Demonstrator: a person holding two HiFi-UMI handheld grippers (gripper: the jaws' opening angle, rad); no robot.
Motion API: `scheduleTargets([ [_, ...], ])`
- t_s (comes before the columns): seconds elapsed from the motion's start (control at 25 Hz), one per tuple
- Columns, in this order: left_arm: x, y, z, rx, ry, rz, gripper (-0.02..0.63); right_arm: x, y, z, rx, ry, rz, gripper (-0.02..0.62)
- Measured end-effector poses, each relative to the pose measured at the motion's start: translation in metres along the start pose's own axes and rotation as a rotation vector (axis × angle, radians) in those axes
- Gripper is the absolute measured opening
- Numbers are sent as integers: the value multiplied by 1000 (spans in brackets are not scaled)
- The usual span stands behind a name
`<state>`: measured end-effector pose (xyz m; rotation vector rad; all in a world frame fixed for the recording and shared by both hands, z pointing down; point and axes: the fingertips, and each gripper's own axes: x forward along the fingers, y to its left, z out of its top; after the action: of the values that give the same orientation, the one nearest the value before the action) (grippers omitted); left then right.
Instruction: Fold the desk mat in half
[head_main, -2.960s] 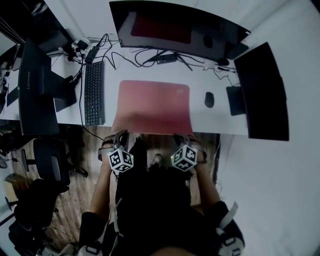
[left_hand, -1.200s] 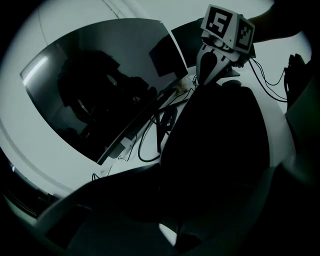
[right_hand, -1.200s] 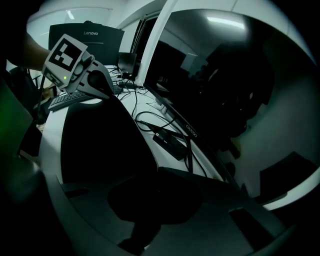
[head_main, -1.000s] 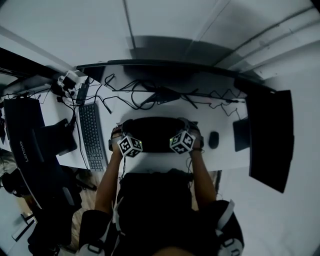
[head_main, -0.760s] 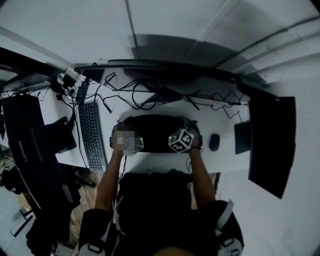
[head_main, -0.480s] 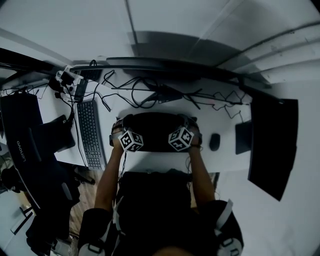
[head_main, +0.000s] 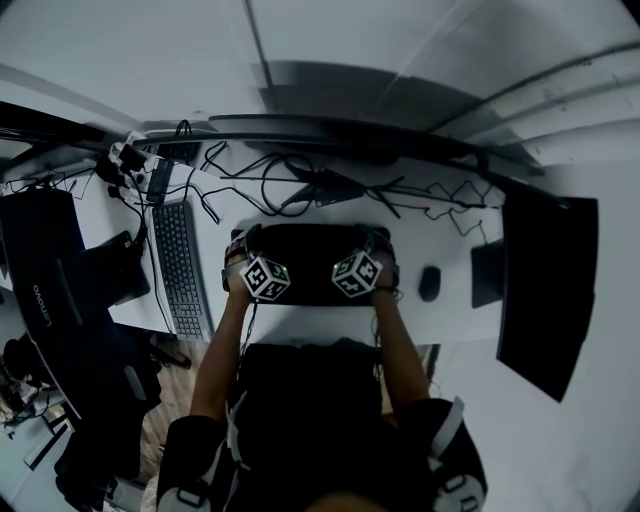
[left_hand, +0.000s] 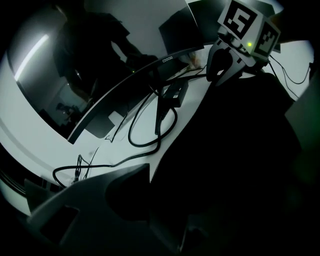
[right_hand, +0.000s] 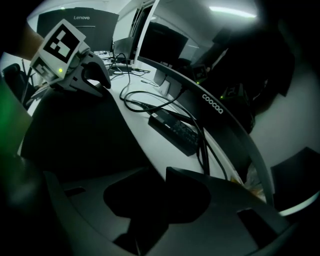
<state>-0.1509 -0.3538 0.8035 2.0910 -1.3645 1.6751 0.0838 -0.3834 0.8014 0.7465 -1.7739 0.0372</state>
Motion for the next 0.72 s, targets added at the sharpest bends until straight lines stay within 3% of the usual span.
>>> scheduleTargets([
  [0.12, -7, 13, 3, -51, -29, 48, 173, 3, -7, -2, -8, 15, -34, 107],
  [0.32, -21, 27, 4, -153, -79, 67, 173, -8, -13, 4, 42, -7, -61, 126],
  [0.52, -54, 28, 5, -324, -158, -23, 166, -46, -17, 20, 200, -103, -79, 126],
  [0.72, -118, 34, 12, -492, -322, -78, 84, -103, -6, 39, 395, -226, -58, 124],
])
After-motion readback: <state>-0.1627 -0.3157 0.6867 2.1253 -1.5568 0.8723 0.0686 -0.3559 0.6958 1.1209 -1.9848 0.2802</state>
